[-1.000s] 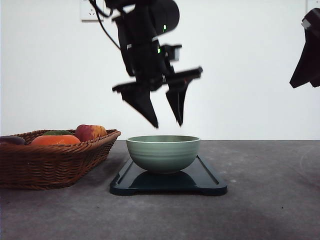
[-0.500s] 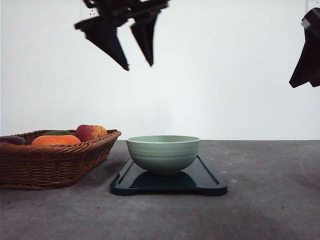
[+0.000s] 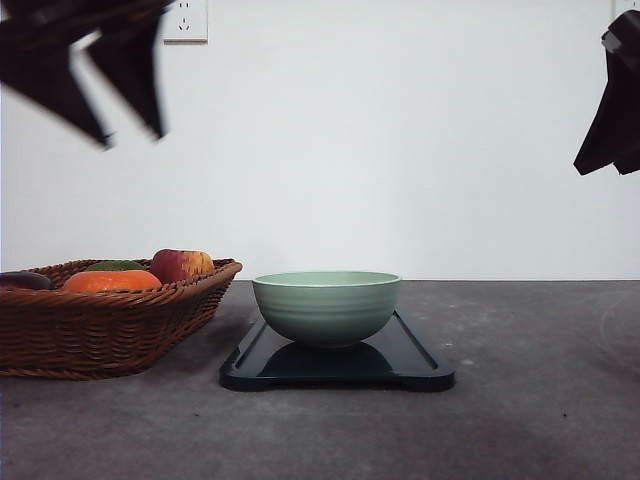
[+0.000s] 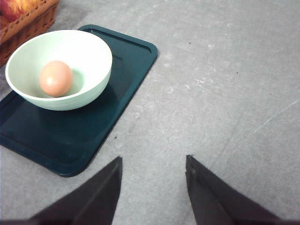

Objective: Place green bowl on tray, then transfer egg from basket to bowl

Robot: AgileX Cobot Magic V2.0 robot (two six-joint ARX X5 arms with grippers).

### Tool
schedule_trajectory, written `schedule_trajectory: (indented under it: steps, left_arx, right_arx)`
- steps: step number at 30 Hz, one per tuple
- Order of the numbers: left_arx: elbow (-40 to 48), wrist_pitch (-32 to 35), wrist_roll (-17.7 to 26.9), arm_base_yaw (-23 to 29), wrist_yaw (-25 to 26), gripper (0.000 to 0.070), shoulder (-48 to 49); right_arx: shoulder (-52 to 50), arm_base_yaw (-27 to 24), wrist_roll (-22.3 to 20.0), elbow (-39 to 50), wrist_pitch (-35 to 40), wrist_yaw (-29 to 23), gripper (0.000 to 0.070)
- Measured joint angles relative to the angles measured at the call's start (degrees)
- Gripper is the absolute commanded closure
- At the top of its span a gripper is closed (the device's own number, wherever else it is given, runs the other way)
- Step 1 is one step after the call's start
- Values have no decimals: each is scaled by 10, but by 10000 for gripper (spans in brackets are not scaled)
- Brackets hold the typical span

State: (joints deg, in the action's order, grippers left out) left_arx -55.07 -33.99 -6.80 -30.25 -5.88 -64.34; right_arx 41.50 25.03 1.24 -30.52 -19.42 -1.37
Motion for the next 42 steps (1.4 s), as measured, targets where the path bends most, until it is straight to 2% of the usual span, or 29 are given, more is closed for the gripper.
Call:
schedule_trajectory:
  steps: [7,14,19,25,27,28,42]
  left_arx:
    - [118,-2,12,29,30,350,156]
    - [172,-23,14,59,32,350,287]
    - [193,-33,12,77,32,350,329]
    - [193,-33,15,81,28,359,332]
    - [193,-35,18,81,27,570,332]
    - [193,-35,23,81,27,680,332]
    - [193,-35,42,81,28,686,333]
  right_arx:
    - [0,0,0,0,0,25,440]
    - [0,0,0,0,1,29,440]
    - [0,0,0,0,4,32,440]
    - [0,0,0,0,4,32,452]
    - [0,0,0,0,3,33,656]
    - [0,0,0,0,3,33,680]
    - [0,0,-1,0,4,35,684]
